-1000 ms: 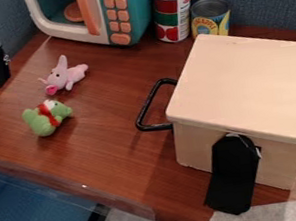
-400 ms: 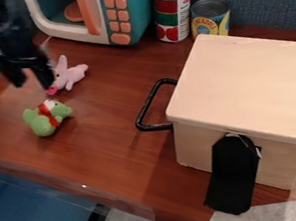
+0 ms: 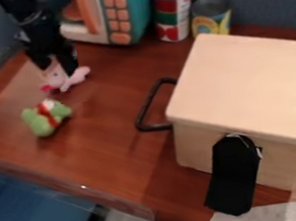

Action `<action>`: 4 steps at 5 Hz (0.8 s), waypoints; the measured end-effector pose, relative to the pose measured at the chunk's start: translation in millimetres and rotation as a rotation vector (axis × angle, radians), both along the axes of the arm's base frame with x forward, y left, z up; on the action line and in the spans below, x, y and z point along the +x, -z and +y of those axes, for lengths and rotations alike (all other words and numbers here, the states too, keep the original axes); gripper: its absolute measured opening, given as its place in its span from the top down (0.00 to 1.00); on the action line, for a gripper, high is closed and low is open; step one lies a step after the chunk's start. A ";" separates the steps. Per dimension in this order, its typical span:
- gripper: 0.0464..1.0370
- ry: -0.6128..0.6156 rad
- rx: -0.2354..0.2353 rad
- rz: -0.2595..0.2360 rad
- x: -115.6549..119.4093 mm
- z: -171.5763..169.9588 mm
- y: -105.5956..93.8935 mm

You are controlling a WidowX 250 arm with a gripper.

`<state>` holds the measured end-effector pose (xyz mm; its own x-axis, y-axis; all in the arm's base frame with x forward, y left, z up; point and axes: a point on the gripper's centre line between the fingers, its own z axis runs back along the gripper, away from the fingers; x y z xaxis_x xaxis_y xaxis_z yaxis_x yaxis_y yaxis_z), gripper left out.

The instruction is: Move the pink toy to the bottom side of the table

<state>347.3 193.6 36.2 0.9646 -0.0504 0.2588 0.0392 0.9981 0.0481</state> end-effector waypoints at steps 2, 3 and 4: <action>0.09 -0.024 0.034 0.040 -2.9 6.9 28.6; 0.36 -0.024 0.040 0.058 -9.2 5.1 33.0; 0.57 -0.017 0.050 0.027 -23.6 -5.8 26.5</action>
